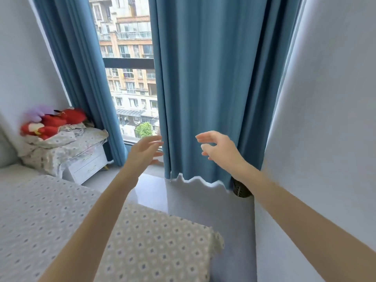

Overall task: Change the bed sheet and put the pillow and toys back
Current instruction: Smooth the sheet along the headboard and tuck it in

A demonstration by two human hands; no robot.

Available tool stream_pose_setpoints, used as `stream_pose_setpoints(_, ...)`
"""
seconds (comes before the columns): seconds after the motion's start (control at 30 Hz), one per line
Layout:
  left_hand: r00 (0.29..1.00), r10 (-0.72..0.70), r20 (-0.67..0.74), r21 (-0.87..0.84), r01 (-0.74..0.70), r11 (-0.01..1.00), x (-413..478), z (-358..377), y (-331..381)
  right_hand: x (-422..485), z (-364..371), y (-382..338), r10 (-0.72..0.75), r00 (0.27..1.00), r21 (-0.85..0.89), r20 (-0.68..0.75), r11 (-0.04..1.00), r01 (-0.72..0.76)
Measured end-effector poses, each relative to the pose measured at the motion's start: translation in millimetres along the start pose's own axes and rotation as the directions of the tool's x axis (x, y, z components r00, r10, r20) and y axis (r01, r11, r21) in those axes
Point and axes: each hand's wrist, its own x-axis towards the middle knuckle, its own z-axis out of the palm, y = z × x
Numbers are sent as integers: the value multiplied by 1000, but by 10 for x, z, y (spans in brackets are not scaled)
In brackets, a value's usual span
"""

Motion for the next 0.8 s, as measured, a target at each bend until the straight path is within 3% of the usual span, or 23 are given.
stream_pose_setpoints(0.47, 978, -48, -202, 25, 54, 998, 2707, 646, -639, 2892, -47, 1241, -38, 969, 45, 244, 999, 28)
stream_pose_setpoints(0.8, 884, -141, -445, 2, 159, 987, 4497, 723, -987, 4997, 368, 1739, -114, 876, 44, 468, 993, 106)
